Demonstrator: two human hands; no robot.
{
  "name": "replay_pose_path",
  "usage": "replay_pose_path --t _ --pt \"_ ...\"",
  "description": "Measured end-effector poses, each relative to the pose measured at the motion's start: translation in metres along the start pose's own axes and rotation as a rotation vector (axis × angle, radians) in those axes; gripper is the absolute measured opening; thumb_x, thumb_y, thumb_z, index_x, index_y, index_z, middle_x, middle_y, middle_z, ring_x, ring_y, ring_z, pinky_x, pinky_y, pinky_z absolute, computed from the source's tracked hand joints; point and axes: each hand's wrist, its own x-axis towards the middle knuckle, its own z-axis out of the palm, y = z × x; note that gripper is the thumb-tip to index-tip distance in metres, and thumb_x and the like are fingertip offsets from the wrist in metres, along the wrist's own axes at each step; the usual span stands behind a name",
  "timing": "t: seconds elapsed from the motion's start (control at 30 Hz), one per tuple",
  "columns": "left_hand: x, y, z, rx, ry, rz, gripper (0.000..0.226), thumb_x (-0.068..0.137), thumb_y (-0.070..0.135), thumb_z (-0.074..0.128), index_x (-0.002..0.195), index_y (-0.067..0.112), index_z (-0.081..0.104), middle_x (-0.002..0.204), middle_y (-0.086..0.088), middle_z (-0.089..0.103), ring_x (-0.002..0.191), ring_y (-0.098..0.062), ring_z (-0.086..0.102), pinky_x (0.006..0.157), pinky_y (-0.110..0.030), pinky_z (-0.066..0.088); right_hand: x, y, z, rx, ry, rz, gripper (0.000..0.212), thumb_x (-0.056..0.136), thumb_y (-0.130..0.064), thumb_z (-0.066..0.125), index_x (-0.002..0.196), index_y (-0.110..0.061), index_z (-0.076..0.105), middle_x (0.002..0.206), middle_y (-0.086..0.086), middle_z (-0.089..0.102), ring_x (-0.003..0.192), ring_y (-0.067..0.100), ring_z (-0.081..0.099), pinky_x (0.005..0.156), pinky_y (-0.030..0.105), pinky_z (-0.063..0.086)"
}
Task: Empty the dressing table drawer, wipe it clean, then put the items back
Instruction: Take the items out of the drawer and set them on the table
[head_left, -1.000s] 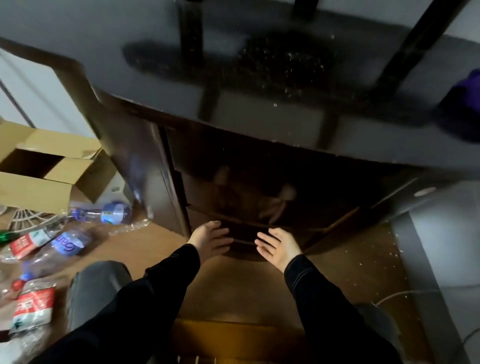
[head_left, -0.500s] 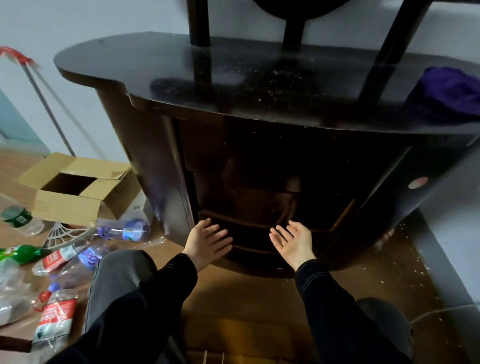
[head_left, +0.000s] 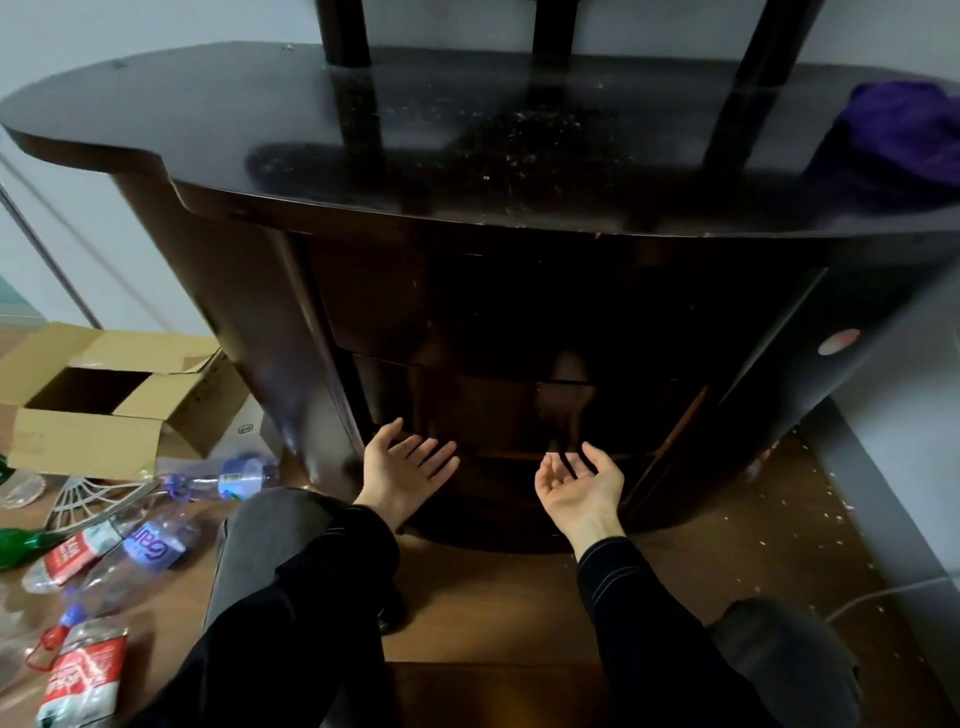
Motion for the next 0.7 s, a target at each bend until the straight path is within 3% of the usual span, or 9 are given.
replay_pose_path --t 0.2,0.47,0.6,0.7 --pt "-0.017 -0.008 0.003 0.042 0.117 -0.001 0.065 0.091 0.029 0.059 0.148 0.008 0.034 0.130 -0.023 0.047 0.104 -0.033 0.059 0.077 -0.040 0.050 -0.010 0.002 -0.015 -0.130 0.044 0.012 0.044 0.095 -0.024 0.059 0.133 -0.007 0.044 0.118 0.020 0.055 0.070 0.018 0.051 0.069 0.030 0.045" --pt "-0.073 -0.014 -0.042 0.273 0.179 -0.130 0.066 0.098 0.031 0.048 0.155 0.007 0.025 0.143 -0.019 0.048 0.104 -0.031 0.061 0.073 -0.036 0.048 -0.059 0.004 -0.062 -0.409 0.108 0.130 0.040 0.099 -0.019 0.052 0.132 0.001 0.046 0.124 0.019 0.059 0.071 0.019 0.053 0.063 0.029 0.041" --pt "-0.116 -0.011 -0.045 0.495 0.224 -0.158 0.057 0.098 0.032 0.049 0.146 0.007 0.033 0.128 -0.020 0.060 0.104 -0.036 0.065 0.076 -0.040 0.051 -0.095 0.003 -0.071 -0.602 0.160 0.157 0.040 0.099 -0.016 0.050 0.133 0.005 0.047 0.122 0.020 0.065 0.080 0.024 0.061 0.064 0.030 0.047" --pt "-0.152 -0.007 -0.032 0.861 0.148 -0.052 0.032 0.103 0.029 0.048 0.129 0.011 0.049 0.116 -0.015 0.067 0.094 -0.032 0.069 0.077 -0.040 0.053 -0.128 -0.002 -0.064 -0.757 0.149 0.040 0.030 0.097 -0.016 0.053 0.123 0.001 0.053 0.112 0.019 0.070 0.081 0.025 0.065 0.063 0.031 0.051"
